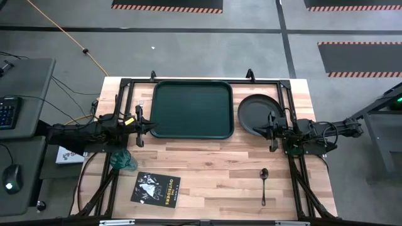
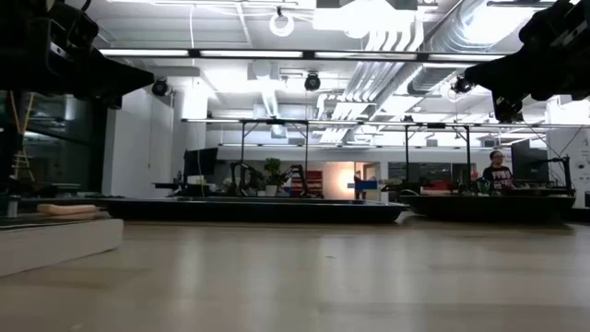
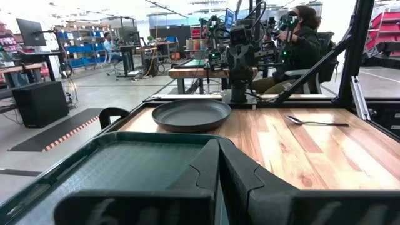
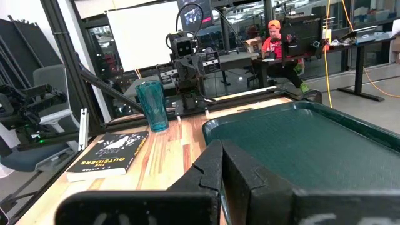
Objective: Pick and place plate/cup/fork/spoon on tray
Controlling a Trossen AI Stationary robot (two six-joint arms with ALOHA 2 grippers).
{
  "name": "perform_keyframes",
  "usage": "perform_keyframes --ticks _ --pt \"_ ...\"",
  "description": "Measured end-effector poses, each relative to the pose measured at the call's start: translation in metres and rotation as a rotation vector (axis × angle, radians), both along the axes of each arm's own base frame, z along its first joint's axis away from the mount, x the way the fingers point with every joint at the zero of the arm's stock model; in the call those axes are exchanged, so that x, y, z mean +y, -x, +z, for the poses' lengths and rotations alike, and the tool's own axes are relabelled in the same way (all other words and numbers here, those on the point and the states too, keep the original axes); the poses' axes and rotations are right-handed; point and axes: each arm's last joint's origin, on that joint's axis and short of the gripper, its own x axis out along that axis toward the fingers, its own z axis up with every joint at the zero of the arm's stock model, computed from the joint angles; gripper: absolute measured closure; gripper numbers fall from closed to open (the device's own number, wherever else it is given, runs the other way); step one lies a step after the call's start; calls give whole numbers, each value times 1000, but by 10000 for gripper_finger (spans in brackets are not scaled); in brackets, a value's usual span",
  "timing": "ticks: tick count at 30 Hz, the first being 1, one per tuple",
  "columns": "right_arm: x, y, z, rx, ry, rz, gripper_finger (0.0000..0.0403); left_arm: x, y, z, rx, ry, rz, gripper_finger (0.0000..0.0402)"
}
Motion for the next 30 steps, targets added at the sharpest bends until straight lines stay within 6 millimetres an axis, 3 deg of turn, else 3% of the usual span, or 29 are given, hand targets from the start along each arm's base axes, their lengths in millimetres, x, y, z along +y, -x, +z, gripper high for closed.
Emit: perform_keyframes --ticks 24,27,30 --pt "0 0 1 -10 -2 -4 402 0 0 0 0 0 0 398" --pt "-2 2 13 -147 -128 -61 402 0 0 0 0 0 0 398" --pt "-9 11 36 -442 -367 -213 402 0 0 0 0 0 0 398"
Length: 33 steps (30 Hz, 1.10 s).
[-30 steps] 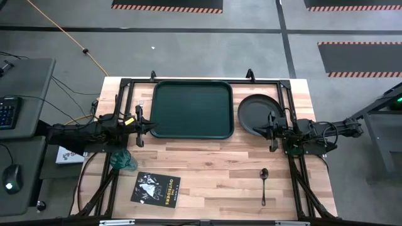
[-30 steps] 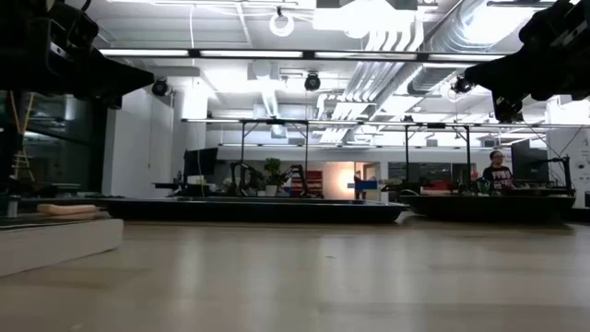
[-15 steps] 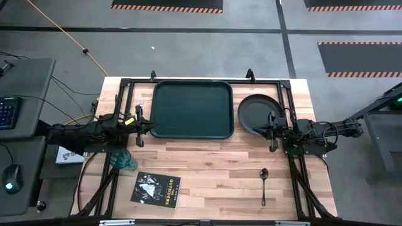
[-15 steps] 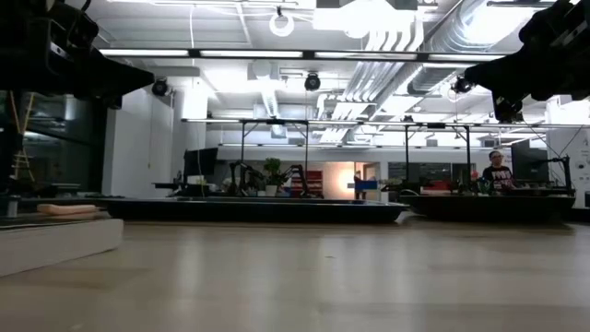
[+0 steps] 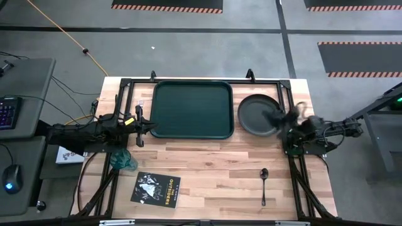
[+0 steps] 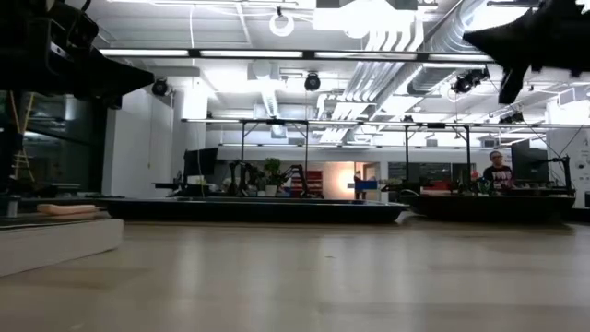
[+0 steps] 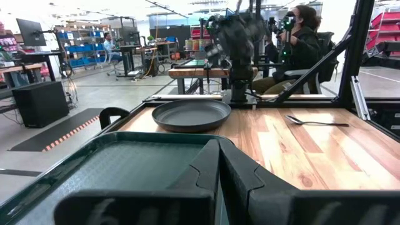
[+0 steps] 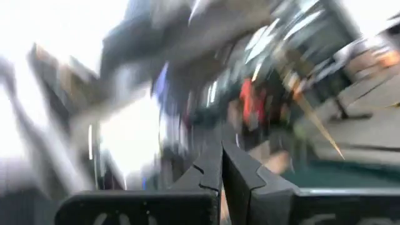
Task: Pick and place plate/cup/fork/spoon on tray
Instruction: Put the black plate on the dark green tray
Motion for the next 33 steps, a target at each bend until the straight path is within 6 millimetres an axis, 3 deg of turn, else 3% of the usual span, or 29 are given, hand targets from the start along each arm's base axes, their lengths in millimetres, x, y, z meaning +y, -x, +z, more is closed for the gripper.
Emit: perform_keyframes --ticks 3,5,11,15,19,25,29,33 --pt "-8 14 16 -278 -256 -145 402 0 0 0 -1 0 0 398" --pt "-11 20 19 -344 -346 -236 402 0 0 0 0 0 0 398" --pt "-20 17 29 -336 -480 -482 401 0 0 0 -1 0 0 398" --pt "-29 4 39 -212 -429 -588 369 0 0 0 0 0 0 398" --pt "-40 -9 44 83 -458 -571 301 0 0 0 0 0 0 398" --pt "-60 0 44 732 -749 -755 213 0 0 0 0 0 0 398" --pt "-75 -8 44 987 -805 -786 176 0 0 0 -1 0 0 398" --pt "-87 -17 27 1159 -875 -796 161 0 0 0 0 0 0 398"
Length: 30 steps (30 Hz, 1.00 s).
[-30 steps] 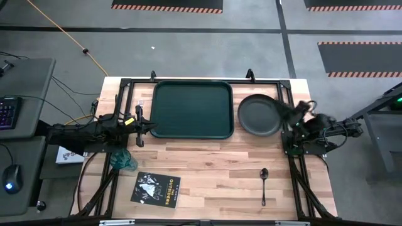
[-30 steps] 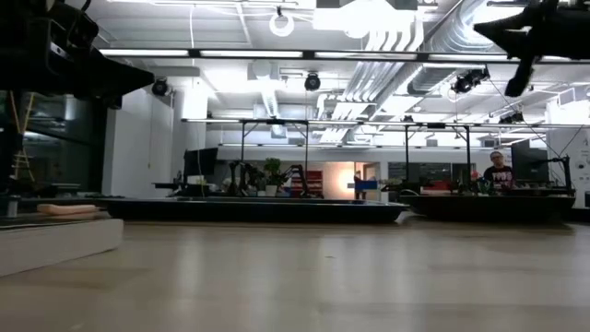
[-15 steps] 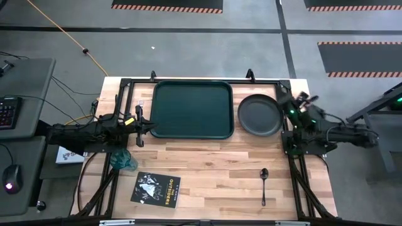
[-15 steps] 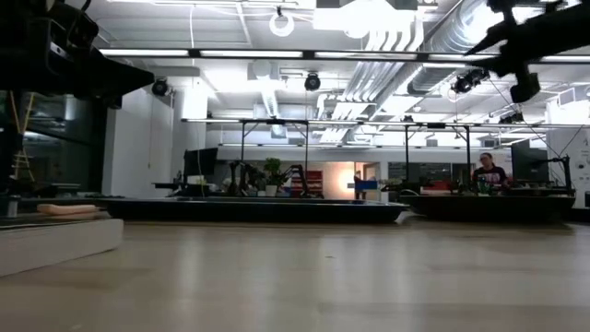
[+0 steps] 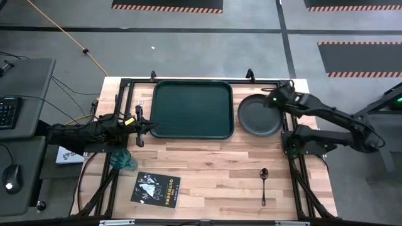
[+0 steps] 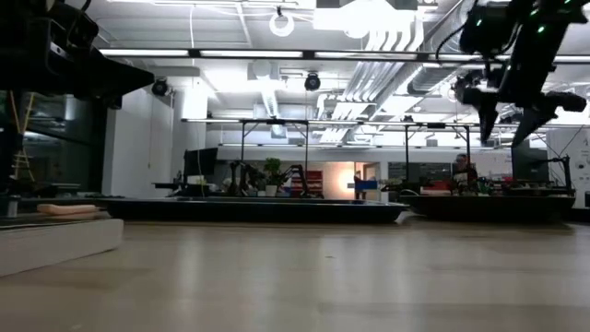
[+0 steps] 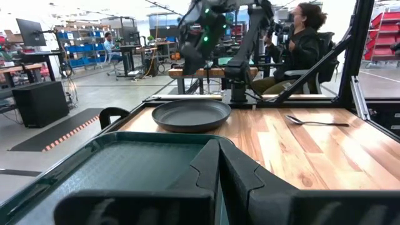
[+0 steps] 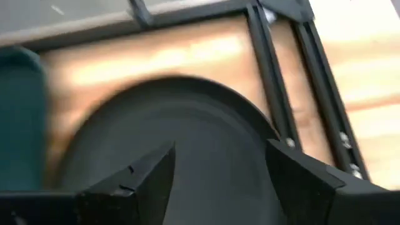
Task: Pick and place plate/cup/fork/spoon on tray
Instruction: Put the black plate on the dark green tray
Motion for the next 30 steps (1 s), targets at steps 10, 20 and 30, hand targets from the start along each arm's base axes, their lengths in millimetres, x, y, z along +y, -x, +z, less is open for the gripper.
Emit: perform_keyframes --ticks 10,20,30 --pt "-11 -3 -35 261 -207 -166 160 0 0 0 0 0 0 398" --pt "-23 -19 -66 384 -317 -248 160 0 0 0 0 0 0 398" --pt "-38 -23 -87 434 -394 -245 160 0 0 0 0 0 0 398"
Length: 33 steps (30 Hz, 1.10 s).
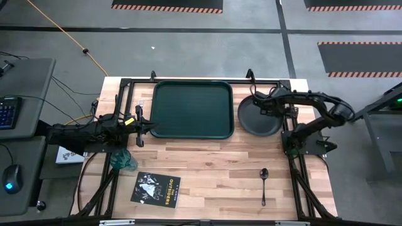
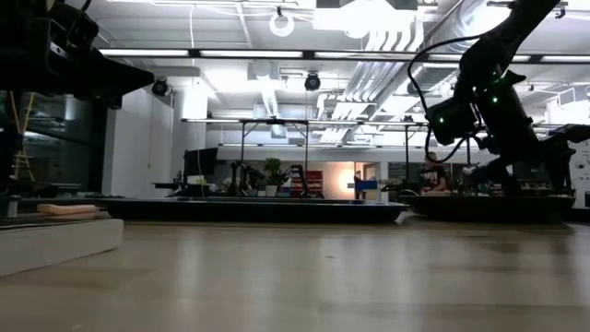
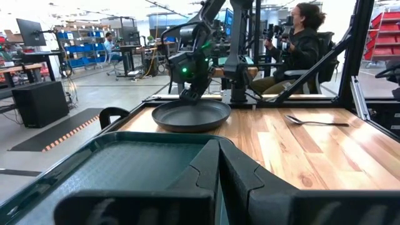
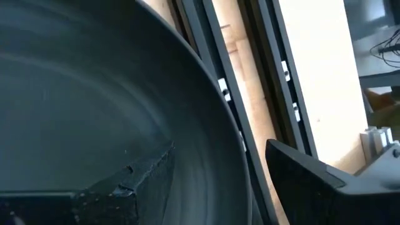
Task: Pick and place plate/cup/fork/spoon on tray
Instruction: Put the black plate on the dark green tray
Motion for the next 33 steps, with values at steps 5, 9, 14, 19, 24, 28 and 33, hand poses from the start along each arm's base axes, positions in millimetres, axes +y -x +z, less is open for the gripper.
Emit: perform_keyframes --ticks 5,9,14,19,24,28,33 --pt "-14 3 -6 -29 -15 12 160 0 0 0 1 0 0 398" --pt "-28 5 -9 -132 -55 55 159 0 0 0 1 0 0 398" --pt "-38 8 -8 -241 -76 95 160 0 0 0 1 0 0 398" --pt "-40 10 -4 -297 -83 139 160 0 0 0 1 0 0 398" --pt "-40 11 -2 -302 -89 162 160 0 0 0 1 0 0 398" --pt "-42 13 -2 -291 -100 202 160 0 0 0 1 0 0 398" --pt "-47 19 -2 -321 -105 193 200 0 0 0 0 0 0 398"
